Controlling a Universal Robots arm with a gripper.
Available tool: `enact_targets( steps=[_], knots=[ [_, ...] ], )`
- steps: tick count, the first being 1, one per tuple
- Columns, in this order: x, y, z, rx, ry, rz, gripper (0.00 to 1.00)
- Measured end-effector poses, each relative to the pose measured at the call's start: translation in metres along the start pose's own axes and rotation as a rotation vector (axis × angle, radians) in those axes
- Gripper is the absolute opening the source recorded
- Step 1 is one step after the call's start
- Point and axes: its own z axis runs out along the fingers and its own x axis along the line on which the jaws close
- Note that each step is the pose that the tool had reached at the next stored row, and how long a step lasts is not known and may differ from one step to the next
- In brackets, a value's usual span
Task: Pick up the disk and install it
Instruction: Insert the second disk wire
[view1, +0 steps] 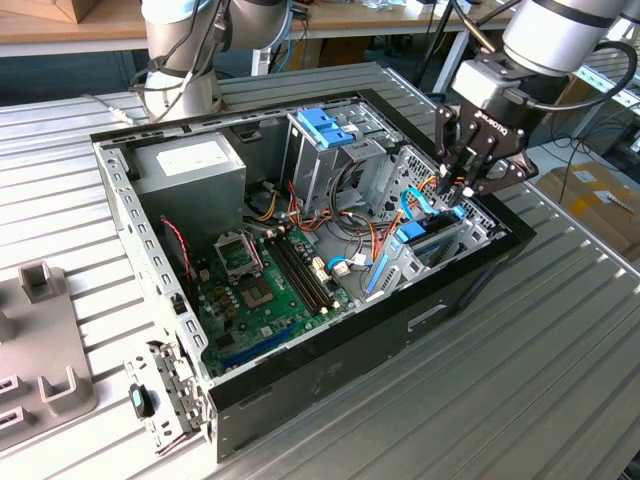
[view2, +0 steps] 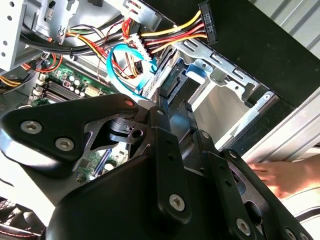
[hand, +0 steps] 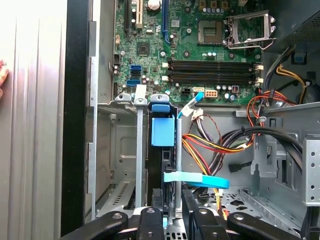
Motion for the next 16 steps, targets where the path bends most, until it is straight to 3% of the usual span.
enact_targets(
  steps=[16],
  knots=[
    [-0.0005, -0.0006, -0.0012, 0.0000, -0.0001, 0.000, 0.30]
  ],
)
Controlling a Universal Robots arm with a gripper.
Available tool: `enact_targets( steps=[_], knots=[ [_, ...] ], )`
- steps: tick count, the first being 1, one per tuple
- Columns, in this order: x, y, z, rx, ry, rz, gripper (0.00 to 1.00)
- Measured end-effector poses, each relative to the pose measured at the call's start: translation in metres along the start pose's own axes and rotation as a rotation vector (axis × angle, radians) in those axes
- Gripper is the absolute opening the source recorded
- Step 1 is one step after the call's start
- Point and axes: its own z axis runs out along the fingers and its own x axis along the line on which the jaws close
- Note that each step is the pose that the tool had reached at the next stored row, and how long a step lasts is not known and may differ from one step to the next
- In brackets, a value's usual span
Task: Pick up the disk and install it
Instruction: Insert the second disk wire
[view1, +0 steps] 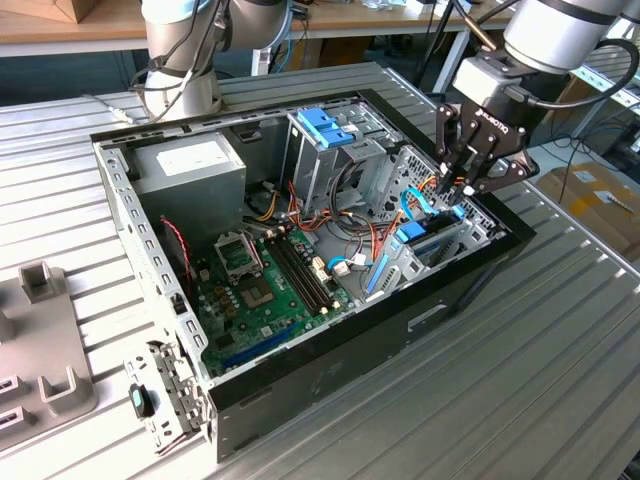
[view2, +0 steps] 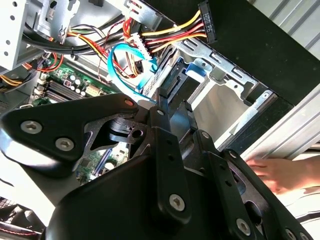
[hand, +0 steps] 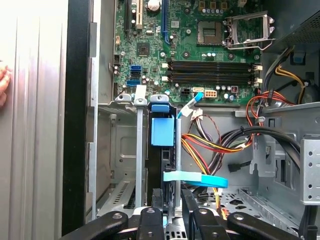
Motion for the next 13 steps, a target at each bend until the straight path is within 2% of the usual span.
enact_targets(
  steps=[9, 13],
  knots=[
    [-0.0029, -0.0072, -0.0002, 0.0000, 0.0001, -0.002, 0.30],
    [-0.0032, -0.0085, -0.0003, 0.0001, 0.0003, -0.010, 0.30]
  ],
)
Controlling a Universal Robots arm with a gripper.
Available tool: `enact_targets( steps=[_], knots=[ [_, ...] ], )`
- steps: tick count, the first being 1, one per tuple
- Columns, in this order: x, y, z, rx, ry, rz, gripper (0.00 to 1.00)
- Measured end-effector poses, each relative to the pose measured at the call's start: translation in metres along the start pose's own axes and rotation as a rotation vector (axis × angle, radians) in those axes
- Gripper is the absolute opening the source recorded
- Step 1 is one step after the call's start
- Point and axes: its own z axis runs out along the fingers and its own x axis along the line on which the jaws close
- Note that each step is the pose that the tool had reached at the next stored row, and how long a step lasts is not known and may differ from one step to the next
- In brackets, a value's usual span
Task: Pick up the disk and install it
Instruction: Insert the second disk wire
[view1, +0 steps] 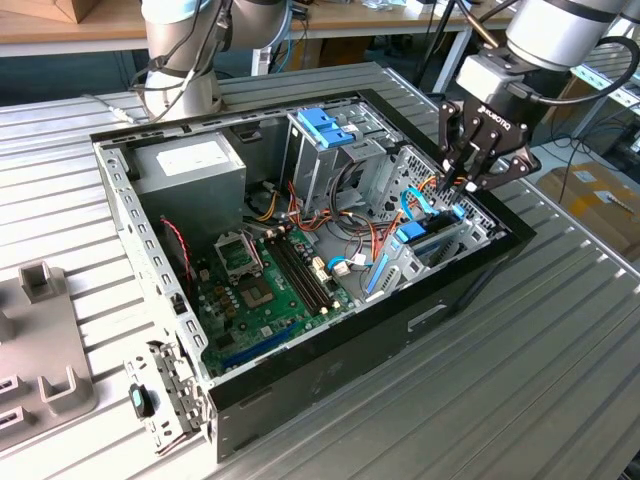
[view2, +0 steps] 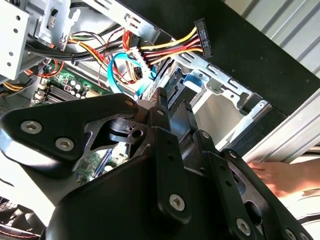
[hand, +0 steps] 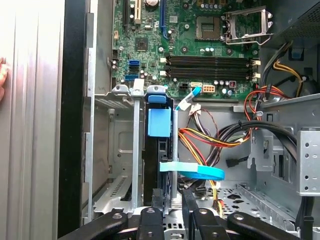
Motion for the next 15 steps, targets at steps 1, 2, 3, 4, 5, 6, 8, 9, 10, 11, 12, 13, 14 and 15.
enact_targets(
  steps=[1, 2, 3, 4, 5, 6, 8, 9, 10, 11, 12, 13, 14, 15],
  knots=[
    [0.0000, -0.0004, 0.0000, 0.0001, 0.0001, -0.008, 0.30],
    [0.0001, -0.0008, 0.0001, 0.0003, 0.0001, -0.023, 0.30],
    [0.0001, -0.0011, 0.0001, 0.0004, 0.0003, -0.034, 0.30],
    [0.0001, -0.0014, 0.0000, 0.0006, 0.0005, -0.049, 0.30],
    [0.0001, -0.0020, 0.0000, 0.0008, 0.0009, -0.071, 0.30],
    [0.0001, -0.0030, 0.0000, 0.0010, 0.0014, -0.088, 0.30],
    [-0.0001, -0.0051, -0.0001, 0.0012, 0.0018, -0.107, 0.30],
    [-0.0002, -0.0056, -0.0001, 0.0012, 0.0019, -0.113, 0.30],
    [-0.0004, -0.0061, -0.0001, 0.0014, 0.0021, -0.120, 0.30],
    [-0.0005, -0.0064, -0.0001, 0.0014, 0.0022, -0.126, 0.30],
    [-0.0007, -0.0068, 0.0000, 0.0015, 0.0023, -0.137, 0.30],
    [-0.0008, -0.0073, -0.0001, 0.0017, 0.0026, -0.148, 0.30],
    [-0.0009, -0.0075, -0.0001, 0.0017, 0.0028, -0.157, 0.30],
    [-0.0009, -0.0079, -0.0002, 0.0019, 0.0032, -0.173, 0.30]
  ],
)
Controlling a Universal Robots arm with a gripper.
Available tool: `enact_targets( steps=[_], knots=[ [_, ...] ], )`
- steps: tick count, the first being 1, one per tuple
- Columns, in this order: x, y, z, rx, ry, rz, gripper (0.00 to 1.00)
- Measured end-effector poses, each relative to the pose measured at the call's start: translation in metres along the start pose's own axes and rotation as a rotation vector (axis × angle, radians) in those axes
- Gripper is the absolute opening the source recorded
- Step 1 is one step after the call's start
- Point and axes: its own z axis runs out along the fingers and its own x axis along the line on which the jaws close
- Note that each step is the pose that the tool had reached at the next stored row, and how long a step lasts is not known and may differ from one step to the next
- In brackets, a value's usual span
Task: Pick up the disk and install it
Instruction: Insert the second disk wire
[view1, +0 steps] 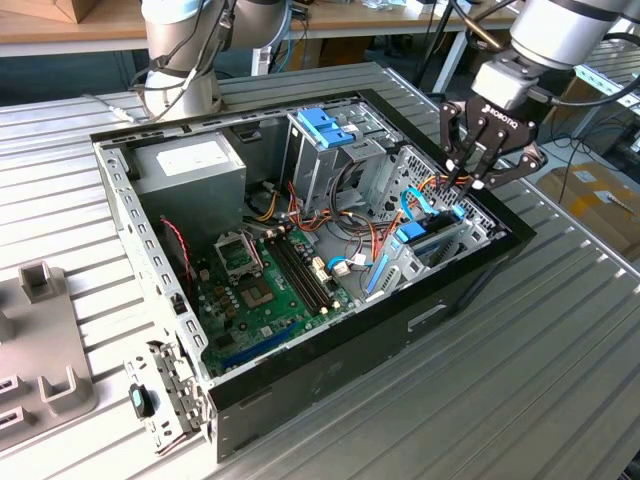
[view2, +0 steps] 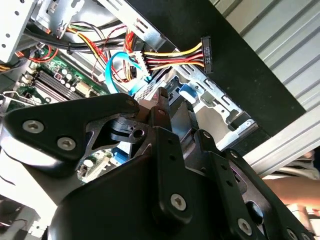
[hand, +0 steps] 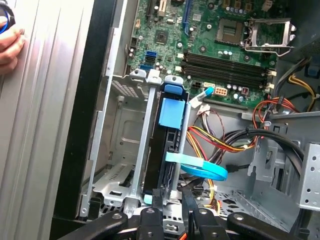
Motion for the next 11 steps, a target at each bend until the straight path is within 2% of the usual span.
enact_targets(
  steps=[6, 11],
  knots=[
    [0.0003, -0.0019, 0.0000, 0.0007, 0.0013, -0.068, 0.30],
    [0.0003, -0.0029, -0.0008, 0.0010, 0.0019, -0.098, 0.30]
  ],
)
